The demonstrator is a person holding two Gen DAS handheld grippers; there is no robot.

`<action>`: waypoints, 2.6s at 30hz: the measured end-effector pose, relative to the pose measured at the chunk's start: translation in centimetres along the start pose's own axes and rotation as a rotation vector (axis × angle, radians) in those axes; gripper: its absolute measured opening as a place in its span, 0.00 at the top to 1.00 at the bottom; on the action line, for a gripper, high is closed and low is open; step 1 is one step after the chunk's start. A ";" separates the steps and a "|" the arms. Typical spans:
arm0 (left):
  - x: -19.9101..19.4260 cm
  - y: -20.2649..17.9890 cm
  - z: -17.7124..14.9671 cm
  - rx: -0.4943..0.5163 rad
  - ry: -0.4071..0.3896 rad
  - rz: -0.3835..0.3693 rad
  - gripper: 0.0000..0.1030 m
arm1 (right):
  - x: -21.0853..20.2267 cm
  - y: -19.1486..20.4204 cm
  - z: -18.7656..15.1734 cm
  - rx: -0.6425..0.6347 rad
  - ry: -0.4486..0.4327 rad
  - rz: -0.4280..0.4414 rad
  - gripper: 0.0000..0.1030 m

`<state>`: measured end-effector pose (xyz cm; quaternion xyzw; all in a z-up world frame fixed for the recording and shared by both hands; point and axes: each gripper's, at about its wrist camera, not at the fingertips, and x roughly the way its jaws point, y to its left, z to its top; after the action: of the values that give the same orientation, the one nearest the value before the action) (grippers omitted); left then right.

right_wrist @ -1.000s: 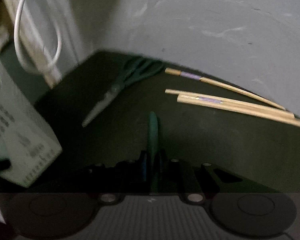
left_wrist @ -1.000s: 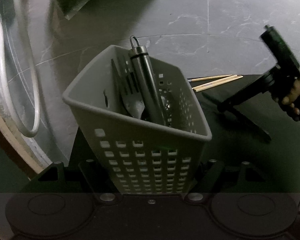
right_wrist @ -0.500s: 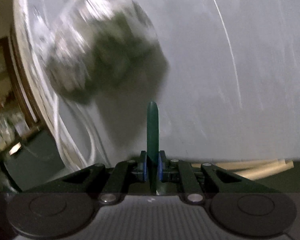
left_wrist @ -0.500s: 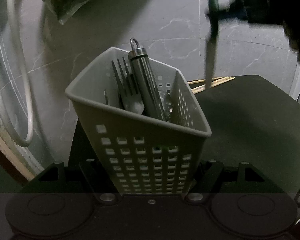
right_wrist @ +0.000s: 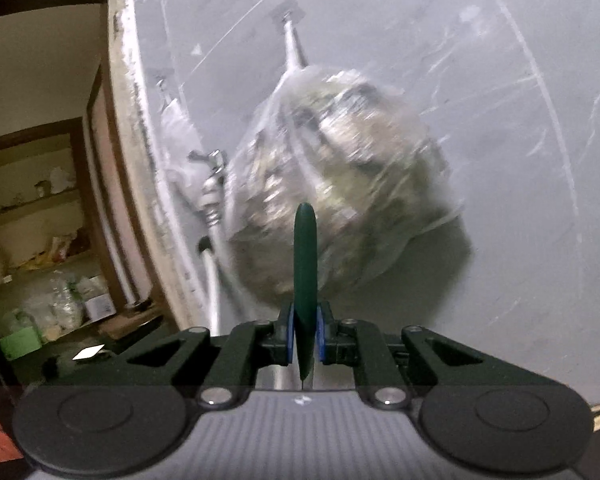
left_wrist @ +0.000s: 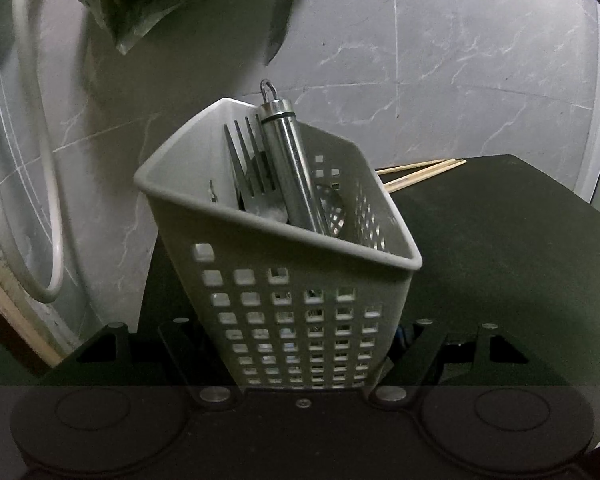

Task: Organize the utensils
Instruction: 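Lower the knife into the white holder and open the right tool, then move the right tool back toward the remaining chopsticks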

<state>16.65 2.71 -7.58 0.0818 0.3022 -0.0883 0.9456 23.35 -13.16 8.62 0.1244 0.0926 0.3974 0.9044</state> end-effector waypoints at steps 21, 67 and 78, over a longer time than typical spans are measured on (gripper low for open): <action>0.1 0.5 0.0 0.008 -0.010 -0.015 0.26 | 0.8 3.9 -7.5 -0.141 0.263 -0.045 0.88; -0.7 2.2 -0.4 -0.086 0.041 0.088 0.26 | 8.3 -6.5 -10.3 -0.104 0.410 -0.223 0.01; -1.0 2.1 -0.3 -0.114 0.055 0.122 0.26 | 20.3 -11.3 -12.8 -0.153 0.579 -0.105 0.12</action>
<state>16.20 4.97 -7.00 0.0485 0.3270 -0.0106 0.9437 41.32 -3.52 -8.29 -0.0673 0.3228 0.3749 0.8664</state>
